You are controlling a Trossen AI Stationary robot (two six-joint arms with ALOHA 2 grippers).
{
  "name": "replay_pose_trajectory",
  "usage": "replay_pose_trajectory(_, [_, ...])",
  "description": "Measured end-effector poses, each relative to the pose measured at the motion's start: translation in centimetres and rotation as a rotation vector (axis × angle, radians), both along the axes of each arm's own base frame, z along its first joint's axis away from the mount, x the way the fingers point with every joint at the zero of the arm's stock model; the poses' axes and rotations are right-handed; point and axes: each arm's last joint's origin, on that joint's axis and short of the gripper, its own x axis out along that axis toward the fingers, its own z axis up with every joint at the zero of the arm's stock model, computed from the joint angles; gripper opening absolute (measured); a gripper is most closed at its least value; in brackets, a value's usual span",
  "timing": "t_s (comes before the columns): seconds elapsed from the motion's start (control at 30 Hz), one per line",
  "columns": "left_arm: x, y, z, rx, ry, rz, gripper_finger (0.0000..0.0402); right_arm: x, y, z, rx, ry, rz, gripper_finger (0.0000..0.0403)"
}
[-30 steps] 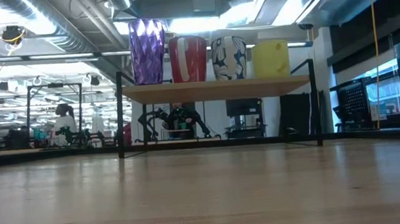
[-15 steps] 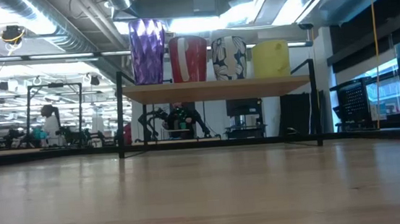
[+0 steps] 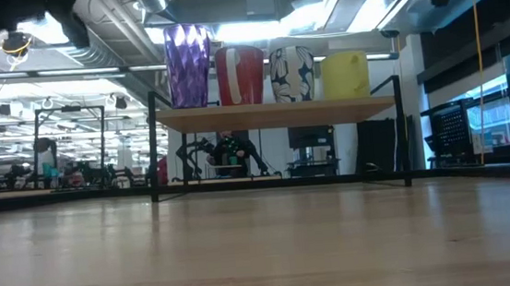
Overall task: Stack small to large cups/mugs on shelf
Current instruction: Return to Home Position
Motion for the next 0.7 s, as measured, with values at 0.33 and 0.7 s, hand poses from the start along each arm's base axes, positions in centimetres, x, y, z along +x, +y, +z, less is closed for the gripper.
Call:
replay_pose_trajectory(0.33, [0.7,0.2,-5.1,-0.085,0.066,0.069,0.003,-0.6,-0.3,-5.5,0.02,-0.064,-0.048,0.0101])
replay_pose_trajectory(0.7, [1.2,0.3,-7.5,-0.129,0.316,0.071,0.003,0.0,-0.6,-7.2,-0.037,0.138,-0.212,0.0101])
